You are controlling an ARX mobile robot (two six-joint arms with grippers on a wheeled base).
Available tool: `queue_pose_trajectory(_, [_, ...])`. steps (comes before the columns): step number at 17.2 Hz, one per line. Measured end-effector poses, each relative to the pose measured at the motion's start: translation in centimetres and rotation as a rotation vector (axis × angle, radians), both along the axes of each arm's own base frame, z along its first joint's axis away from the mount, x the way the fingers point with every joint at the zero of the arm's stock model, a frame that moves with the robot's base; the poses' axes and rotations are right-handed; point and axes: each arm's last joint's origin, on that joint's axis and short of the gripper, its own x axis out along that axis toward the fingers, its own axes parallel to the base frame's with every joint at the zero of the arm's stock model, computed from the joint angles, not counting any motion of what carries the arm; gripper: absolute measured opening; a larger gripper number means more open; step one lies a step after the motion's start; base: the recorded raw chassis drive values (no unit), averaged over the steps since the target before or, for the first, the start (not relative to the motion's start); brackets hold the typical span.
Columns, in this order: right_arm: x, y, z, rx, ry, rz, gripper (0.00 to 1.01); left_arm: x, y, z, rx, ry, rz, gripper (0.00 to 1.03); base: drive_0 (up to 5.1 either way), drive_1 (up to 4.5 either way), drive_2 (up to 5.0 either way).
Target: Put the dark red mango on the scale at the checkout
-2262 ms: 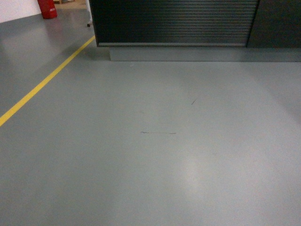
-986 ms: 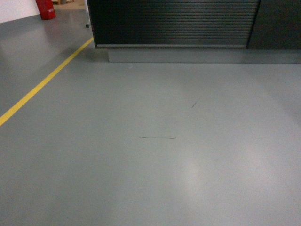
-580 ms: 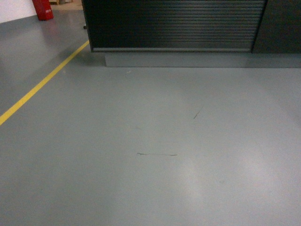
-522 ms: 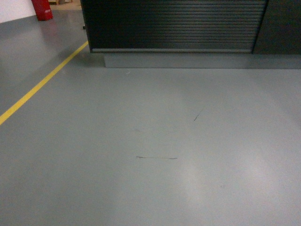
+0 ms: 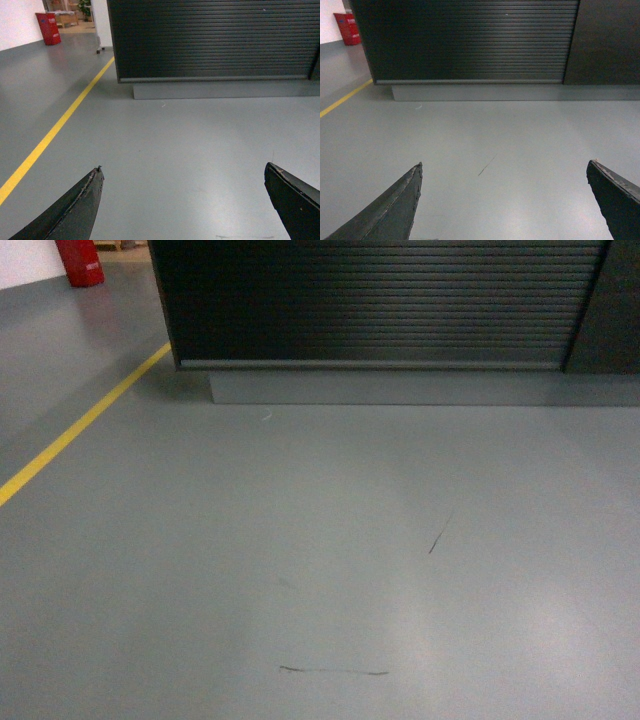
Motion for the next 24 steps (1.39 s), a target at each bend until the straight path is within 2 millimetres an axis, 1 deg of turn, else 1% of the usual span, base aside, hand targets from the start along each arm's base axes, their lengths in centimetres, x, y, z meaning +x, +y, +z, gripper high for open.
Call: queue_pose_trajectory(24, [0.0, 0.0, 0.03, 0.0, -0.003, 0.001, 0.98, 0.0, 0.0, 0.03, 0.0, -0.003, 0.0, 0.98, -0.1, 4.27, -4.4])
